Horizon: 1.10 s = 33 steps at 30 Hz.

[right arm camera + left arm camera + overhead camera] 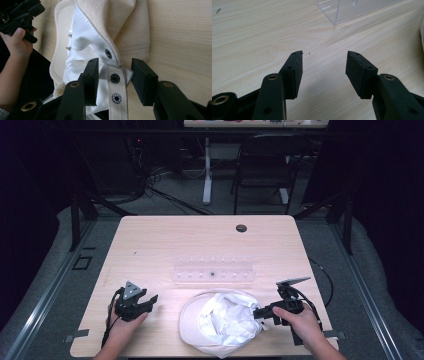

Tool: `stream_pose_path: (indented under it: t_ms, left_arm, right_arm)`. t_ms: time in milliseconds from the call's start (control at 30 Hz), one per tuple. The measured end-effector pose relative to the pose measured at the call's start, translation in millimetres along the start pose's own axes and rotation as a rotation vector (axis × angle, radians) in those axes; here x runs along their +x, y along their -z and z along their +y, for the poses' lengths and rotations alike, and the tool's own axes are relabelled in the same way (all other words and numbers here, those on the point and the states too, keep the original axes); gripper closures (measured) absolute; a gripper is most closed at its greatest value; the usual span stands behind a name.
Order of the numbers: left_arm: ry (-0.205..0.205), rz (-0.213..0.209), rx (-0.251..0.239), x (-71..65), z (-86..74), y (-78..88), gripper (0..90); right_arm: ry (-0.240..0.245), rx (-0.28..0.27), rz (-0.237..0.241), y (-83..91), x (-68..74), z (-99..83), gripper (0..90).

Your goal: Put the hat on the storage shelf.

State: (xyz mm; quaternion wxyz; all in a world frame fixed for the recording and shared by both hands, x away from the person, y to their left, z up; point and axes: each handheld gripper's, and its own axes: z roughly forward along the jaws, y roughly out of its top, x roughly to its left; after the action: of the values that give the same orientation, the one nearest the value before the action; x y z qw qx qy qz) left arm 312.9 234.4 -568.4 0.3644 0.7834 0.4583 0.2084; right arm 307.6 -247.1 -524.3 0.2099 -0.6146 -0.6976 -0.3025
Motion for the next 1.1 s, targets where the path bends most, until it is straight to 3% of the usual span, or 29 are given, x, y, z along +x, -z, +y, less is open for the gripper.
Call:
stream_pose_path:
  t_ms: [300, 600, 800, 1100]
  left_arm:
    - [0.000, 0.000, 0.002, -0.2, -0.1, -0.6, 47.9]
    - [-0.006, -0.001, 0.004, 0.0, -0.1, -0.2, 48.0]
    - [-0.005, 0.000, 0.004, 0.1, -0.1, -0.4, 47.9]
    - [-0.006, 0.000, 0.003, -0.1, -0.1, -0.2, 48.0]
  right_arm:
    - [0.013, -0.026, 0.027, 6.2, 5.4, -1.1, 58.2]
    - [-0.005, -0.001, 0.010, 0.9, 4.0, -0.7, 56.7]
    - [-0.017, 0.036, 0.049, -5.2, -0.3, 0.6, 56.0]
    - [-0.008, 0.035, 0.070, 1.1, 11.5, 2.2, 61.2]
